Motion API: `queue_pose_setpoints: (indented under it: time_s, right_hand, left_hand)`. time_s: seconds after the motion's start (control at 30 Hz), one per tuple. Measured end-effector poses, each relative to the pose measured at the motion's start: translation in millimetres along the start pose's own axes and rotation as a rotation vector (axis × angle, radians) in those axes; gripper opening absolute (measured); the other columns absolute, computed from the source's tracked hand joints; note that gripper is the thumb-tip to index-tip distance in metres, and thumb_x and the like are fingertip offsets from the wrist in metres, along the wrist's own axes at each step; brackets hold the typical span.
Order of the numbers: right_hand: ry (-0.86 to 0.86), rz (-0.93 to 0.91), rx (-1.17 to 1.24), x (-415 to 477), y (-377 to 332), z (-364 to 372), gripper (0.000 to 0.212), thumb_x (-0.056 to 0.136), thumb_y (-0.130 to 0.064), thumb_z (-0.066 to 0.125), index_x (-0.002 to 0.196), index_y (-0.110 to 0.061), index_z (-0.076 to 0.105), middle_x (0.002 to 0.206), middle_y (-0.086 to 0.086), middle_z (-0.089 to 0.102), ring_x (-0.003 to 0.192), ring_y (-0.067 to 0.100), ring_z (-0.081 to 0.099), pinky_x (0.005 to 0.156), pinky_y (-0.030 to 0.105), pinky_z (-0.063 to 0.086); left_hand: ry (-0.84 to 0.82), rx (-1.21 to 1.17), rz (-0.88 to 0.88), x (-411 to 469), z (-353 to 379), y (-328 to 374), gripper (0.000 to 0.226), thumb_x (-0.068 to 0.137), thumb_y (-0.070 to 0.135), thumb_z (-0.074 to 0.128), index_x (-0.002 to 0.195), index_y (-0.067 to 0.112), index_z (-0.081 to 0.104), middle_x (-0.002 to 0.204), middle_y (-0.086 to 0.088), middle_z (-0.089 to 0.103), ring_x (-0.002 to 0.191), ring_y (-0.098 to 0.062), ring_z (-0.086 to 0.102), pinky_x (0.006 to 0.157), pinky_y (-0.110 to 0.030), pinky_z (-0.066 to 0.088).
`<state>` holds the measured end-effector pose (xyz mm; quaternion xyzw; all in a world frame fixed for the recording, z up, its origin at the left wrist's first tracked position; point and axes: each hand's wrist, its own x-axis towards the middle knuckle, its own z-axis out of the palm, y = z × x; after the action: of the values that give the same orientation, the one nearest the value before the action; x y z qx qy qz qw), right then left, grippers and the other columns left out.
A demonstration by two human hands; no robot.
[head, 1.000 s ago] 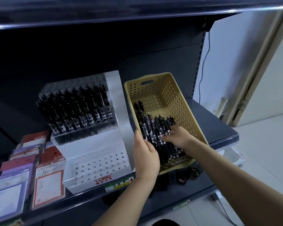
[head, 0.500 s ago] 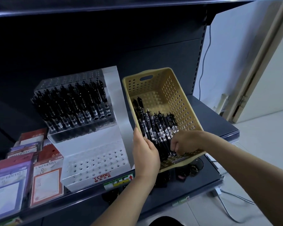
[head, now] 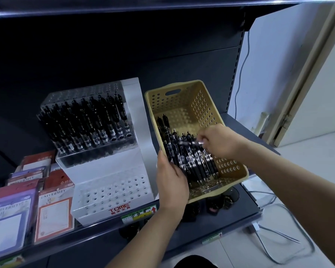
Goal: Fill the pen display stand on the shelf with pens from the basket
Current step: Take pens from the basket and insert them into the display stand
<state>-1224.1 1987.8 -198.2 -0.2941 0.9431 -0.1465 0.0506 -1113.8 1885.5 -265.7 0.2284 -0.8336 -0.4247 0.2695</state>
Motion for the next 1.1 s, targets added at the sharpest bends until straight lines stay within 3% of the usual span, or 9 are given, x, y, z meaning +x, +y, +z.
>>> queue_pose_setpoints:
  time_s: [0.1,0.17,0.27,0.4,0.5,0.67,0.8,0.97,1.1]
  right_hand:
    - [0.124,0.090,0.226,7,-4,11,0.019,0.089,-0.005,0.051,0.104,-0.005,0.062,0.093,0.007,0.060,0.080,0.024,0.055,0.065,0.027,0.041]
    - [0.120,0.186,0.359,9,-3,27,0.013,0.088,-0.006,0.055,0.098,0.000,0.061,0.090,0.011,0.062,0.080,0.030,0.060,0.064,0.035,0.047]
    - [0.077,0.318,0.415,11,2,57,0.019,0.089,-0.008,0.056,0.101,0.007,0.060,0.086,0.016,0.062,0.070,0.024,0.054,0.058,0.029,0.040]
    - [0.038,0.373,0.423,13,4,75,0.043,0.092,-0.023,0.058,0.130,-0.006,0.048,0.123,0.012,0.059,0.087,0.018,0.054,0.074,0.024,0.042]
    - [0.003,0.351,0.380,12,4,72,0.050,0.089,-0.027,0.061,0.132,-0.004,0.048,0.116,0.011,0.062,0.094,0.021,0.059,0.077,0.026,0.045]
    - [-0.116,0.381,0.268,9,0,75,0.043,0.081,-0.025,0.070,0.112,0.000,0.052,0.107,0.011,0.060,0.082,0.020,0.056,0.060,0.025,0.044]
    - [-0.144,0.374,0.204,12,-4,76,0.033,0.082,-0.026,0.067,0.073,-0.008,0.041,0.068,0.000,0.040,0.054,0.009,0.040,0.040,0.020,0.026]
    - [-0.169,0.327,0.181,15,-13,80,0.038,0.087,-0.024,0.057,0.057,-0.011,0.039,0.062,0.002,0.044,0.051,0.014,0.040,0.044,0.024,0.030]
    - [-0.143,0.370,0.508,15,-6,74,0.023,0.093,-0.017,0.048,0.072,-0.010,0.044,0.072,0.003,0.052,0.063,0.015,0.050,0.061,0.029,0.044]
  left_hand:
    - [0.010,0.007,0.003,-1,1,-1,0.046,0.095,0.001,0.034,0.138,0.014,0.033,0.097,-0.005,0.058,0.070,-0.005,0.052,0.060,-0.005,0.036]
    - [0.025,0.021,-0.003,-1,3,-3,0.046,0.096,0.005,0.032,0.141,0.015,0.030,0.111,-0.011,0.059,0.087,-0.016,0.057,0.069,-0.013,0.038]
    - [0.036,0.073,-0.022,-2,3,0,0.046,0.097,0.008,0.031,0.143,0.015,0.027,0.120,-0.015,0.057,0.106,-0.027,0.055,0.084,-0.027,0.040]
    - [0.031,0.099,-0.050,0,3,0,0.046,0.098,0.010,0.030,0.143,0.016,0.026,0.119,-0.013,0.057,0.105,-0.025,0.056,0.084,-0.026,0.039]
    - [0.040,0.110,-0.069,2,4,1,0.044,0.098,0.011,0.030,0.142,0.017,0.028,0.117,-0.010,0.058,0.101,-0.022,0.056,0.079,-0.021,0.035]
    - [0.052,0.125,-0.053,2,3,2,0.046,0.098,0.009,0.031,0.143,0.015,0.027,0.112,-0.010,0.058,0.091,-0.019,0.054,0.075,-0.016,0.028]
    - [0.032,0.127,-0.055,3,4,0,0.046,0.098,0.010,0.030,0.143,0.018,0.026,0.113,-0.010,0.059,0.091,-0.019,0.055,0.072,-0.017,0.029]
    - [0.021,0.118,-0.066,6,5,-2,0.045,0.097,0.009,0.030,0.141,0.018,0.027,0.115,-0.009,0.058,0.096,-0.021,0.056,0.075,-0.021,0.037]
    - [0.014,0.102,-0.082,8,4,0,0.045,0.097,0.009,0.030,0.142,0.016,0.026,0.114,-0.012,0.058,0.101,-0.025,0.057,0.082,-0.031,0.044]
